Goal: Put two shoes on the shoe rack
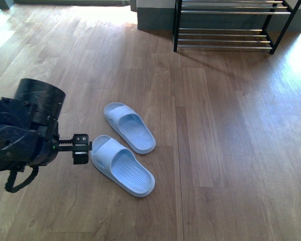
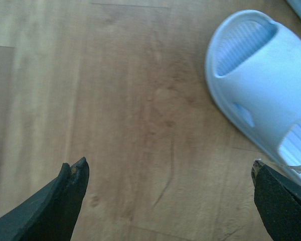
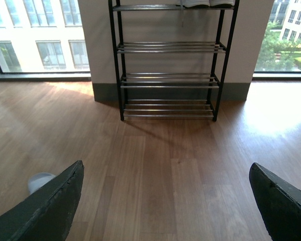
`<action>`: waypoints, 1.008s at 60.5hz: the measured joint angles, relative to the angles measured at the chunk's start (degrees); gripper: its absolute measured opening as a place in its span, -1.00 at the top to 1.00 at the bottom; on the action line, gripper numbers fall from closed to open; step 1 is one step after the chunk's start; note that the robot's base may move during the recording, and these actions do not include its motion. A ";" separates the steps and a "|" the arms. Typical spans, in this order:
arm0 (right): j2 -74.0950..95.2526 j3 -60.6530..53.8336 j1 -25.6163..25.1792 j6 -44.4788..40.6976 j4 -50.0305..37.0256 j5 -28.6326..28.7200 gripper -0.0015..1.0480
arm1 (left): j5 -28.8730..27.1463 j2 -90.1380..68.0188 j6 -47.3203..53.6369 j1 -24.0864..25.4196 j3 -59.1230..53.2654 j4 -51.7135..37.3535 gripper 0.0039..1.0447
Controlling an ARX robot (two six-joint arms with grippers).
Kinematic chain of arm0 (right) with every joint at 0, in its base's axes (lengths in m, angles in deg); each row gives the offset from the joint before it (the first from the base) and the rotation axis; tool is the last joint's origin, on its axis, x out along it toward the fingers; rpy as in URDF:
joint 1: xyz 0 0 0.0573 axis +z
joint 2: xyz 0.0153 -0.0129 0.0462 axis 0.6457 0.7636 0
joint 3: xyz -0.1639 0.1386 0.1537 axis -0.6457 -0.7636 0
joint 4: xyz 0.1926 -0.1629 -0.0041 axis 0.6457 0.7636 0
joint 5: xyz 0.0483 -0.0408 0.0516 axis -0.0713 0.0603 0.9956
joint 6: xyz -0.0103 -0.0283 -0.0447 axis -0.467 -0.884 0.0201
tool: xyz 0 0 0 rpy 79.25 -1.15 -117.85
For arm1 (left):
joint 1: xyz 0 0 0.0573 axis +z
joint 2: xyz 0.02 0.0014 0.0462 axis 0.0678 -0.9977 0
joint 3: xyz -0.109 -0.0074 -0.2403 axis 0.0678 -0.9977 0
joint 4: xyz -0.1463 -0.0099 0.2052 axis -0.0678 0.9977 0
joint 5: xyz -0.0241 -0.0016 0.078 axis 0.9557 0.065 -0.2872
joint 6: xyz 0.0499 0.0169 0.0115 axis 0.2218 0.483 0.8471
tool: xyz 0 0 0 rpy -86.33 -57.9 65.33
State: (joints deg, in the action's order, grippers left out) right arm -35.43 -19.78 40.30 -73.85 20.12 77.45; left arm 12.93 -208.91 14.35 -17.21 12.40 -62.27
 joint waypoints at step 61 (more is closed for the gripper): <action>0.00 0.00 0.00 -0.02 0.00 0.00 -0.82 | 14.84 -23.06 1.60 -3.15 22.75 1.60 -0.83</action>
State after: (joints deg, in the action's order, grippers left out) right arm -35.43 -19.78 40.30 -73.87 20.12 77.45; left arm 27.77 -231.97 15.94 -20.36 35.16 -60.67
